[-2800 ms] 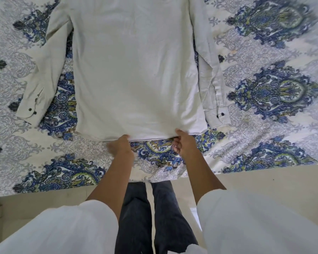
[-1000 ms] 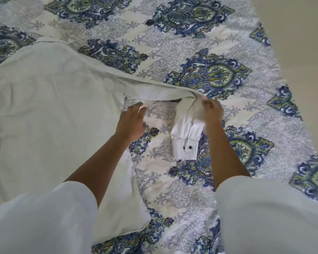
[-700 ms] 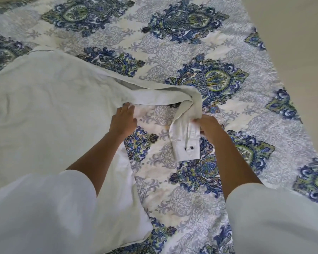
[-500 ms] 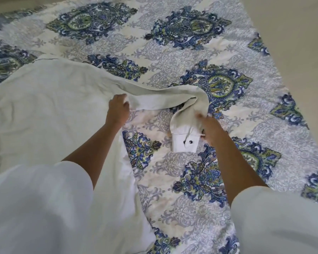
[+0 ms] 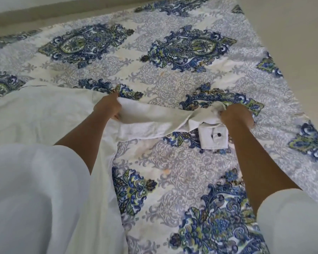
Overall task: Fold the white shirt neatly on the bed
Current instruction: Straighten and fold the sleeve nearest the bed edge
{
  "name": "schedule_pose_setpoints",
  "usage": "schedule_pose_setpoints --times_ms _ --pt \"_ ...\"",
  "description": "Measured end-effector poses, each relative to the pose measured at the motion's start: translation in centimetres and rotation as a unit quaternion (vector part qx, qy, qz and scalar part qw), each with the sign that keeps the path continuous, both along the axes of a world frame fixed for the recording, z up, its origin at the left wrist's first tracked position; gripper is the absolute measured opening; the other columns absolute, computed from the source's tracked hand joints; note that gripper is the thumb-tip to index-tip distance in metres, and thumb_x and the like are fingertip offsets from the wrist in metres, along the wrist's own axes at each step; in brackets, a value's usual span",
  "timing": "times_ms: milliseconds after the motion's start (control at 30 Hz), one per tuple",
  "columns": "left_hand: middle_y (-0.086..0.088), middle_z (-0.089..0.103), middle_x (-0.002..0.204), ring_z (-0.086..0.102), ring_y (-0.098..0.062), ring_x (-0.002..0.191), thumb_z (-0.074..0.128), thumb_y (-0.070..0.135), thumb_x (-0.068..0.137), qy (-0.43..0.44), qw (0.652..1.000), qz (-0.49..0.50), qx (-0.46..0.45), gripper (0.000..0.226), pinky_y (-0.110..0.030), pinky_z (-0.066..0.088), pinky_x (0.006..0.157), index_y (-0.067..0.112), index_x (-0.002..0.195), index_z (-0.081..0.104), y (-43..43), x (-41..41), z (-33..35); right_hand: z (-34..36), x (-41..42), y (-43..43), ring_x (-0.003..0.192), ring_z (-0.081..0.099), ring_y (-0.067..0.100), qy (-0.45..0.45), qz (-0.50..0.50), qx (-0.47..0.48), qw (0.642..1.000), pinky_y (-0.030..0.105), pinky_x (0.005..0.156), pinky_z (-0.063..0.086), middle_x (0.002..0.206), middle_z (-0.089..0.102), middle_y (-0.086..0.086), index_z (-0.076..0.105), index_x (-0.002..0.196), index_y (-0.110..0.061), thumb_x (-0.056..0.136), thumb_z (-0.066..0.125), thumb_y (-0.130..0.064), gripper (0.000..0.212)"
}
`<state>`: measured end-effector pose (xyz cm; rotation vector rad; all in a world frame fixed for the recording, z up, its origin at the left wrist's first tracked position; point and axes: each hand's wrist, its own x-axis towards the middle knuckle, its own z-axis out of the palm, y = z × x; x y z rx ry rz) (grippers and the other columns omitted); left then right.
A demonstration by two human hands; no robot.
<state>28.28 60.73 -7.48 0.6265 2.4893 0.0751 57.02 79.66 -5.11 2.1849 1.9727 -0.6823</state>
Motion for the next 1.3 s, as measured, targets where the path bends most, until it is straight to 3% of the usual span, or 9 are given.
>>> schedule_pose_setpoints --times_ms 133,233,300,500,700,800,900,1133,1300 --pt "-0.013 0.064 0.079 0.063 -0.028 0.073 0.048 0.000 0.084 -0.002 0.993 0.060 0.105 0.032 -0.034 0.052 0.064 -0.001 0.114 0.058 1.5 -1.2 0.4 -0.9 -0.1 1.8 0.101 0.063 0.029 0.185 -0.074 -0.063 0.978 0.022 0.059 0.052 0.095 0.063 0.010 0.058 0.089 -0.008 0.096 0.041 -0.014 0.019" --pt "-0.004 0.060 0.049 0.059 -0.014 0.041 0.045 -0.005 0.086 -0.072 0.934 0.207 0.283 0.017 -0.025 0.052 0.044 0.004 0.081 0.059 2.0 -2.7 0.4 -1.7 -0.3 2.4 0.101 0.062 0.034 0.220 -0.140 0.067 0.963 0.034 0.073 0.052 0.109 0.064 0.021 0.062 0.113 -0.006 0.090 0.041 -0.004 0.031" --pt "-0.004 0.066 0.058 0.060 -0.009 0.044 0.043 -0.004 0.088 -0.083 0.907 0.239 0.338 0.025 -0.025 0.053 0.050 0.014 0.072 0.052 1.5 -3.3 0.2 -1.8 -0.8 2.4 0.105 0.059 0.036 0.196 -0.102 0.170 0.960 0.037 0.078 0.046 0.119 0.060 0.021 0.064 0.113 -0.006 0.086 0.042 -0.003 0.035" --pt "-0.018 0.061 0.118 0.057 -0.033 0.110 0.043 -0.004 0.088 -0.012 0.948 0.098 0.301 0.032 -0.036 0.044 0.094 0.002 0.115 0.059 0.4 -0.8 -1.1 -2.8 -2.8 2.0 0.135 0.033 0.030 0.185 0.088 0.176 0.963 0.036 0.102 0.037 0.150 0.027 0.011 0.039 0.141 -0.016 0.093 0.038 -0.007 0.049" --pt "-0.017 0.056 0.122 0.050 -0.040 0.108 0.057 0.007 0.085 0.076 0.944 -0.234 0.219 0.032 -0.048 0.045 0.090 0.007 0.117 0.062 2.0 5.8 -1.9 -4.1 -1.8 -0.6 0.127 0.041 0.032 0.129 0.195 0.114 0.966 0.042 0.100 0.038 0.138 0.048 0.014 0.046 0.135 -0.013 0.094 0.043 -0.027 0.043" --pt "-0.013 0.055 0.127 0.048 -0.040 0.112 0.060 0.014 0.085 0.085 0.935 -0.273 0.212 0.032 -0.048 0.044 0.086 0.009 0.117 0.063 3.3 8.8 -2.5 -4.0 0.5 -0.6 0.127 0.040 0.029 0.244 0.021 0.180 0.953 0.037 0.099 0.033 0.136 0.052 0.009 0.050 0.133 -0.015 0.095 0.039 -0.029 0.041" --pt "-0.010 0.056 0.128 0.049 -0.038 0.114 0.047 0.022 0.086 0.091 0.931 -0.270 0.230 0.036 -0.046 0.043 0.084 0.009 0.115 0.063 5.2 10.8 -2.6 -4.0 2.9 0.2 0.132 0.032 0.031 0.183 -0.173 0.157 0.955 0.037 0.102 0.028 0.141 0.040 0.014 0.041 0.135 -0.007 0.092 0.050 -0.024 0.047" --pt "-0.003 0.031 0.152 0.035 -0.020 0.137 0.037 0.025 0.098 0.020 0.912 -0.354 0.205 0.043 -0.040 0.033 0.105 0.013 0.139 0.042 11.7 14.7 -2.6 -3.6 4.3 4.7 0.110 0.058 0.030 0.323 -0.294 -0.027 0.899 0.036 0.083 0.048 0.120 0.058 0.016 0.048 0.125 0.003 0.078 0.070 -0.010 0.054" --pt "-0.004 0.004 0.159 0.007 -0.020 0.146 0.025 0.030 0.101 0.019 0.903 -0.412 0.120 0.051 -0.047 0.013 0.115 0.016 0.149 0.016 14.9 17.3 -2.6 -2.9 6.1 7.9 0.105 0.060 0.029 0.255 -0.218 0.091 0.938 0.027 0.069 0.040 0.114 0.063 0.015 0.056 0.115 -0.002 0.085 0.045 0.002 0.032"
